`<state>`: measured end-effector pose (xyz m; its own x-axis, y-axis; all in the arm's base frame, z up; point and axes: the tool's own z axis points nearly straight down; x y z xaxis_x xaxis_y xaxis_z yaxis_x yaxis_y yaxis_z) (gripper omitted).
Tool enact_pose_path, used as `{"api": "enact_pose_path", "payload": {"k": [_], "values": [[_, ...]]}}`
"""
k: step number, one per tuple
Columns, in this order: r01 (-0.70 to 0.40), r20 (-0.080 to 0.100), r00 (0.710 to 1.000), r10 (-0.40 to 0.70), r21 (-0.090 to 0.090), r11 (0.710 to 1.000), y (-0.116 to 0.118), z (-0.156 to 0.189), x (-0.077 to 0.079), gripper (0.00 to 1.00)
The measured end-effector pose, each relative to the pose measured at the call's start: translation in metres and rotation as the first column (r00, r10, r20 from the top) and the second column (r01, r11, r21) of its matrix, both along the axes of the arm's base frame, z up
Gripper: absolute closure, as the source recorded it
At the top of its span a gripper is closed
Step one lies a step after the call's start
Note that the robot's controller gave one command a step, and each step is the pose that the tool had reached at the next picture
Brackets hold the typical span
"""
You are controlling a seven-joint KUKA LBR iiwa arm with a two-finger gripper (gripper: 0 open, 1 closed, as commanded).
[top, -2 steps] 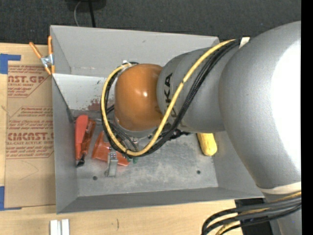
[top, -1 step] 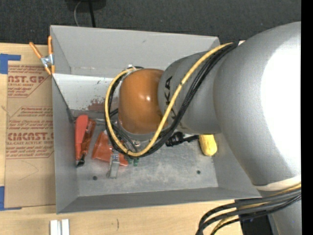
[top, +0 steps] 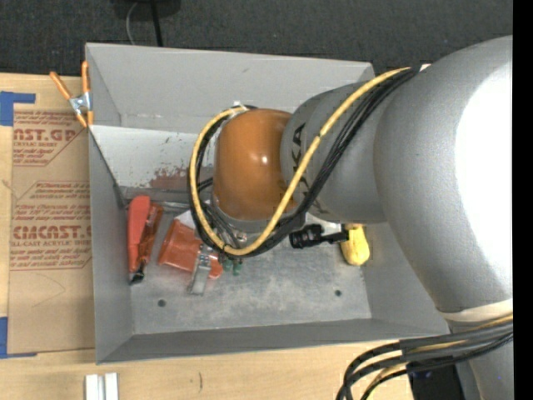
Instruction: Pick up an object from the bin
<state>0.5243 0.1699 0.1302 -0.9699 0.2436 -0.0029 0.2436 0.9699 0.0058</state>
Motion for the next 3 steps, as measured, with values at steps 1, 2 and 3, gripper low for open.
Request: {"api": "enact_pose_path", "payload": {"k": [1, 2, 3], "values": [[0.053, 0.012, 0.999, -0.053, 0.002, 0.999, 0.016, -0.05, 0.009, 0.0], [0.337, -0.004, 0.942, -0.337, 0.0, 0.942, 0.039, -0.061, -0.011, 1.0], [0.337, -0.004, 0.942, -0.337, 0.0, 0.942, 0.039, -0.061, -0.011, 1.0]]}}
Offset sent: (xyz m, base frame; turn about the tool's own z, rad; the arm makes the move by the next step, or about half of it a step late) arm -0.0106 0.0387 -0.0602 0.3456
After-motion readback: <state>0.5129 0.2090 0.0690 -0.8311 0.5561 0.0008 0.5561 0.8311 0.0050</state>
